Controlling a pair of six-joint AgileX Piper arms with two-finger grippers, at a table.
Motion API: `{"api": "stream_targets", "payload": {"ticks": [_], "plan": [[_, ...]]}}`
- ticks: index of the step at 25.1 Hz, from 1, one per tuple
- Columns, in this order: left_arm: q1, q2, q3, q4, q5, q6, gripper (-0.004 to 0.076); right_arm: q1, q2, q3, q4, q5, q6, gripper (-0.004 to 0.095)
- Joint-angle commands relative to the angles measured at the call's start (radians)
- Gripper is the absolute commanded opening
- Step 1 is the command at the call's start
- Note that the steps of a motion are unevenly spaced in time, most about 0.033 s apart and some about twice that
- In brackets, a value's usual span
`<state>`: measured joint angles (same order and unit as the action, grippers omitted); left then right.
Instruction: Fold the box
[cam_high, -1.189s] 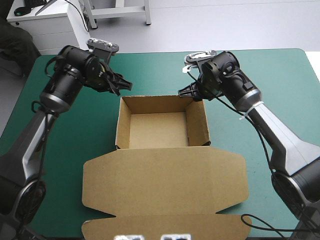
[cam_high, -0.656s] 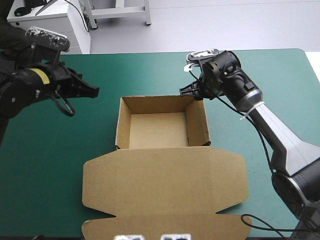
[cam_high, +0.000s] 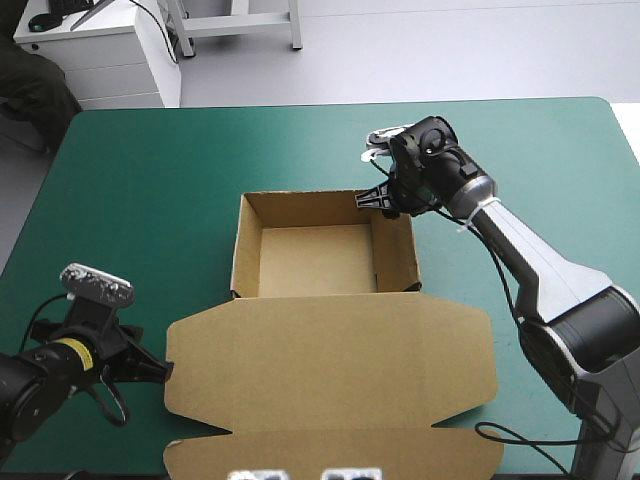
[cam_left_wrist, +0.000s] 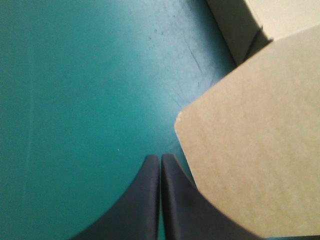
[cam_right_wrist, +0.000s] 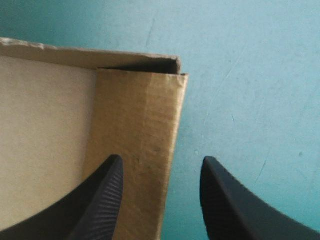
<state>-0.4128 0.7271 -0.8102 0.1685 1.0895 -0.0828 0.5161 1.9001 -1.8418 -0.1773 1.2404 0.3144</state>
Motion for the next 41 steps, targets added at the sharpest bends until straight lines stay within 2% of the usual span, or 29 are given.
{"api": "stream_targets", "payload": {"ticks": [1,11,14,16,17,22,27,30,34,41], "plan": [[-0.003,-0.060,0.088,0.012,-0.088,-0.045,-0.0008,-0.024,-0.050,0.030,0.025,0.008,-0.002,0.0444],[-0.003,-0.211,0.292,-0.008,-0.163,-0.069,-0.0008,-0.026,-0.050,0.116,0.151,-0.037,-0.058,0.0417],[-0.003,-0.222,0.292,-0.008,-0.173,-0.069,-0.0008,-0.026,-0.050,0.118,0.138,-0.025,-0.061,0.0281],[-0.003,-0.224,0.292,-0.006,-0.173,-0.069,-0.0008,-0.026,-0.050,0.118,0.132,-0.014,-0.061,0.0112],[-0.003,-0.224,0.292,-0.006,-0.175,-0.069,-0.0008,-0.026,-0.050,0.118,0.130,-0.011,-0.053,-0.0019],[-0.003,-0.224,0.292,-0.006,-0.175,-0.069,-0.0008,-0.026,-0.052,0.118,0.118,0.005,-0.039,-0.0019],[-0.003,-0.224,0.292,-0.006,-0.175,-0.069,-0.0008,-0.030,-0.080,0.118,0.002,0.007,0.010,-0.0019],[-0.003,-0.224,0.292,-0.006,-0.175,-0.069,-0.0008,-0.053,-0.100,0.118,-0.025,0.007,0.010,-0.0019],[-0.003,-0.224,0.292,-0.006,-0.173,-0.069,-0.0008,-0.124,-0.131,0.118,-0.032,0.007,-0.001,-0.0019],[-0.003,-0.224,0.292,-0.006,-0.173,-0.069,-0.0008,-0.345,-0.204,0.120,-0.055,0.007,-0.078,-0.0019]]}}
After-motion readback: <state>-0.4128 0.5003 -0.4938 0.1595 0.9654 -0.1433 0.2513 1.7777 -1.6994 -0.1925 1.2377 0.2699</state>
